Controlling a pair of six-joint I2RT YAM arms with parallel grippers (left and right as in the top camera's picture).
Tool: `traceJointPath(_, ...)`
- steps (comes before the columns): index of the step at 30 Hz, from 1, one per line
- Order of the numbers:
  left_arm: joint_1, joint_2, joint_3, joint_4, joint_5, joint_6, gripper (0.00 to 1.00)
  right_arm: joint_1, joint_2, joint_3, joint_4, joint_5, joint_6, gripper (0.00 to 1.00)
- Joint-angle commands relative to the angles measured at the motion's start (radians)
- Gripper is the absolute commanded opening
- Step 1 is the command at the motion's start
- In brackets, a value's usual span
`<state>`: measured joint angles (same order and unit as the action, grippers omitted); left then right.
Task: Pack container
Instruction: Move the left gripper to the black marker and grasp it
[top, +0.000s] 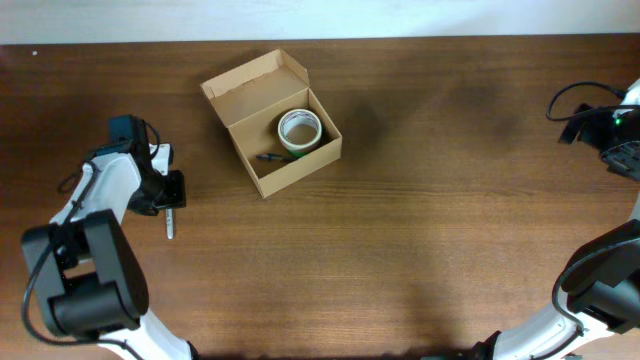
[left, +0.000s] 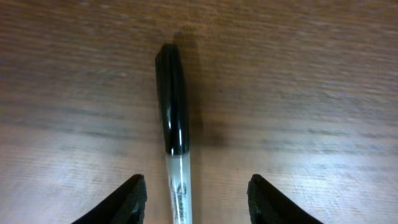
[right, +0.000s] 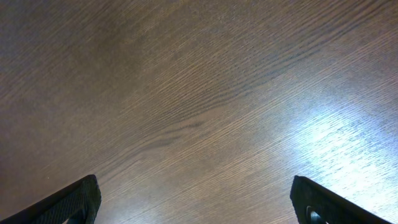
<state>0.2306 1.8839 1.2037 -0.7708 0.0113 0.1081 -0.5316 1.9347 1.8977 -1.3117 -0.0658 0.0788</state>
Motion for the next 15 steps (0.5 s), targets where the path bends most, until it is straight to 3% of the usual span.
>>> traceJointPath(1,0.006,0.039,-0.008,0.024,-0.008,-0.014,0.52,-0.006,-0.013,-0.003,0.000,-0.002,0.005,0.99)
traceJointPath(6,0.006,0.077,-0.008,0.057,-0.010,-0.045,0.52,-0.006,-0.013,-0.003,0.000,-0.002,0.005,0.99)
traceJointPath(7,0.006,0.088,-0.008,0.060,-0.008,-0.048,0.44,-0.006,-0.013,-0.003,0.000,-0.002,0.005,0.99)
traceJointPath(8,0.006,0.101,-0.008,0.060,-0.007,-0.048,0.27,-0.006,-0.013,-0.003,0.000,-0.002,0.005,0.99)
traceJointPath(10,0.006,0.122,-0.008,0.052,-0.007,-0.063,0.06,-0.006,-0.013,-0.003,0.000,-0.002,0.005,0.99)
traceJointPath(11,0.006,0.132,-0.008,0.048,-0.008,-0.071,0.01,-0.006,-0.013,-0.003,0.000,-0.002,0.005,0.99)
traceJointPath(15,0.006,0.148,-0.008,0.048,-0.007,-0.071,0.02,-0.006,-0.013,-0.003,0.000,-0.002,0.005,0.99)
